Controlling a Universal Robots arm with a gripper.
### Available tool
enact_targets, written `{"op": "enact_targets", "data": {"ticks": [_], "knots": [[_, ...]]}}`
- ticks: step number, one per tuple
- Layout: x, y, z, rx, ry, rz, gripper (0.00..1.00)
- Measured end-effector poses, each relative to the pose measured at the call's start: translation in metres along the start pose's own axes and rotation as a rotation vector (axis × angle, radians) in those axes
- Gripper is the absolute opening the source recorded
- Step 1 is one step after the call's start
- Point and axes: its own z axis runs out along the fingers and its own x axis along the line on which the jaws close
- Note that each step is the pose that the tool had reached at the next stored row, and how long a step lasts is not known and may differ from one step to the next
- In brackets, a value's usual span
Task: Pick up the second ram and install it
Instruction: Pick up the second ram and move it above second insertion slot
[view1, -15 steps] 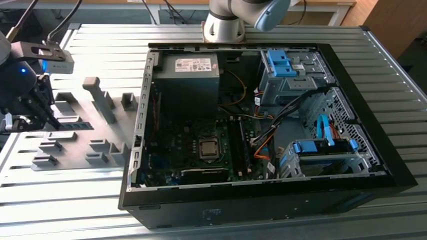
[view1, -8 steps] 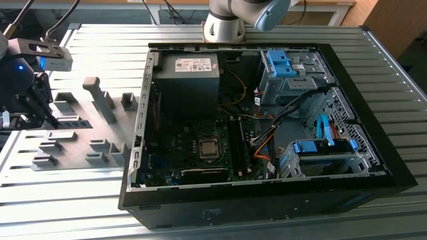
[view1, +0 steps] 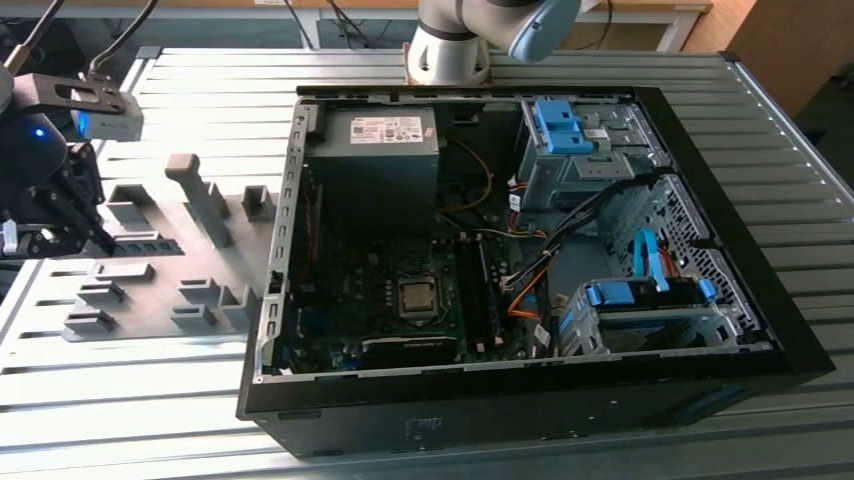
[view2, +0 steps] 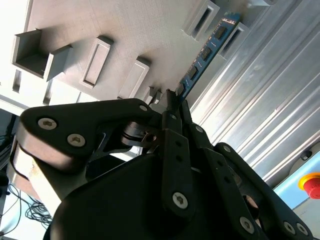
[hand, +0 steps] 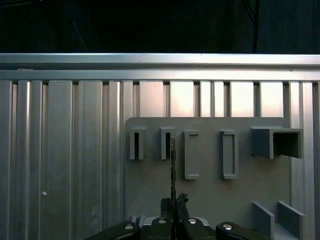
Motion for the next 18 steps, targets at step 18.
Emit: {"op": "enact_targets", "data": {"ticks": [18], "knots": [[-0.0001,0.0001,-0.0066,-0.0001,-0.0013,0.000,0.14]]}}
